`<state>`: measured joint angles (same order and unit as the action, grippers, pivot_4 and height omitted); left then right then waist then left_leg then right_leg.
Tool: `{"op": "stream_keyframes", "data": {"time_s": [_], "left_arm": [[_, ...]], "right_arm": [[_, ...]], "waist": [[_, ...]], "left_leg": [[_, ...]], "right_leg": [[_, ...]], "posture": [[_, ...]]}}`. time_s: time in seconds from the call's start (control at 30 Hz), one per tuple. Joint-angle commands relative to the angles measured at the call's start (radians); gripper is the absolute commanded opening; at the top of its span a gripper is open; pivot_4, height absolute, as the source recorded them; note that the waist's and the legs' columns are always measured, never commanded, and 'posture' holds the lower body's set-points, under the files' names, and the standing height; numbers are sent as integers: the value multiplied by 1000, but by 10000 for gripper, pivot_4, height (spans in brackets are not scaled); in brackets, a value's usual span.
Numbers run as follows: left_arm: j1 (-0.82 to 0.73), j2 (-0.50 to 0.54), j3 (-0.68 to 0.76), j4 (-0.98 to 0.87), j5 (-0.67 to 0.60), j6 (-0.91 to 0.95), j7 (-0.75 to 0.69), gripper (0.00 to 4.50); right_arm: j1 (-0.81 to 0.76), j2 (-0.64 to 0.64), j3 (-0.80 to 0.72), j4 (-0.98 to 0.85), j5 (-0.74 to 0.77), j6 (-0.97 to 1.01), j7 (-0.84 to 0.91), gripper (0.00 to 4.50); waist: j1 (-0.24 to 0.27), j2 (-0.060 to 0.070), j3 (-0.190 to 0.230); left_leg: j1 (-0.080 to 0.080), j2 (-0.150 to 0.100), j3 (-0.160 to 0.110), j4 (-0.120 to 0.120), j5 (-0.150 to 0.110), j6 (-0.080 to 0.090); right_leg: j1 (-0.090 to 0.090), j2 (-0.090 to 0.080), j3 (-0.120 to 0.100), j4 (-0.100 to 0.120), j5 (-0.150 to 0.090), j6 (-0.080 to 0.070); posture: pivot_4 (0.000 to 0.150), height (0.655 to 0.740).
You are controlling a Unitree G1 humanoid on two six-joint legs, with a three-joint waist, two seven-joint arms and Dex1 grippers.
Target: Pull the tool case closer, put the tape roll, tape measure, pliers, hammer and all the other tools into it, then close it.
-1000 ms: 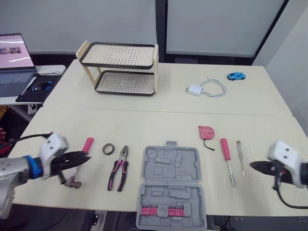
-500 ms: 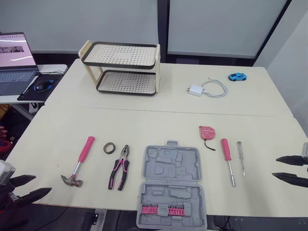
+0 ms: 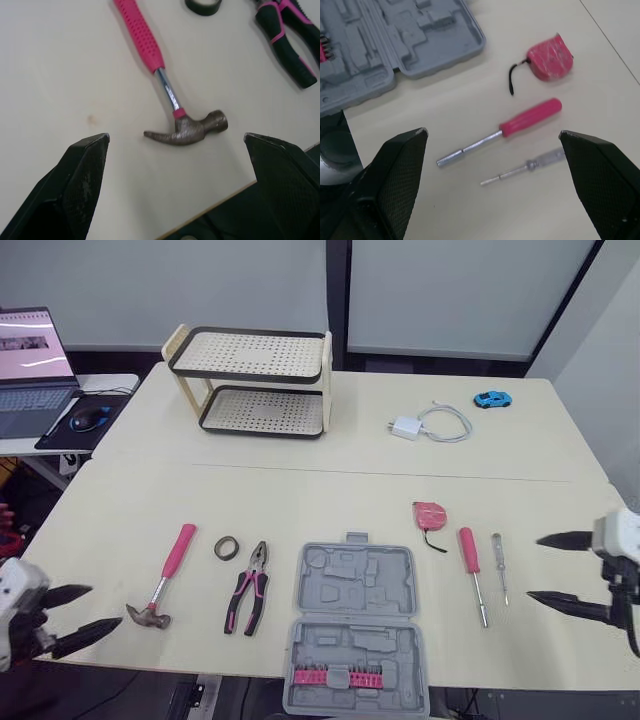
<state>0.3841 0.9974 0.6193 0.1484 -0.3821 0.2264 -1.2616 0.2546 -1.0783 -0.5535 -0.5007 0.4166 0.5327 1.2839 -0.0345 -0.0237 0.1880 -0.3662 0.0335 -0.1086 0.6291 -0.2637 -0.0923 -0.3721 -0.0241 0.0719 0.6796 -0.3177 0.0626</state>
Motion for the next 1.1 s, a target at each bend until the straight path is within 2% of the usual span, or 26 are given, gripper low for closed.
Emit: {"op": "stream_keyframes", "data": {"time_s": [0.03,0.23,0.33,0.43,0.83,1.1], "left_arm": [[-48,26,-54,-63,10,-14,-6,45000],[-247,41,-244,-63,48,-58,-44,45000],[-343,34,-325,-20,69,-86,-70,39083],[-424,23,-402,54,103,-136,-95,29698],[-698,-74,-615,422,249,-382,-125,29698],[-830,-134,-682,625,329,-496,-110,29698]], "right_arm": [[-79,10,76,-106,91,41,-46,44788],[-303,75,328,-215,197,140,-170,44788],[-356,89,402,-220,199,161,-203,45000],[-391,107,461,-221,198,169,-235,45000],[-469,178,630,-222,158,166,-318,45000],[-466,188,657,-233,153,164,-332,45000]], "waist": [[0,0,0],[0,1,0],[1,1,0],[1,1,0],[1,1,0],[1,1,0]], "left_leg": [[0,0,0,0,0,0],[-1,0,-1,0,0,0],[-1,0,-1,0,0,0],[-2,0,-1,0,0,0],[-8,0,-2,1,0,0],[-11,0,-4,2,0,0]], "right_leg": [[0,0,0,0,2,-3],[-1,0,0,0,2,-3],[-1,0,0,0,2,-3],[-2,0,-1,0,2,-3],[-8,1,-2,2,3,-3],[-10,1,-4,2,3,-3]], "posture": [[1500,7350],[1500,7350],[1500,7350],[1500,7350],[1500,7350],[1500,7350]]}}
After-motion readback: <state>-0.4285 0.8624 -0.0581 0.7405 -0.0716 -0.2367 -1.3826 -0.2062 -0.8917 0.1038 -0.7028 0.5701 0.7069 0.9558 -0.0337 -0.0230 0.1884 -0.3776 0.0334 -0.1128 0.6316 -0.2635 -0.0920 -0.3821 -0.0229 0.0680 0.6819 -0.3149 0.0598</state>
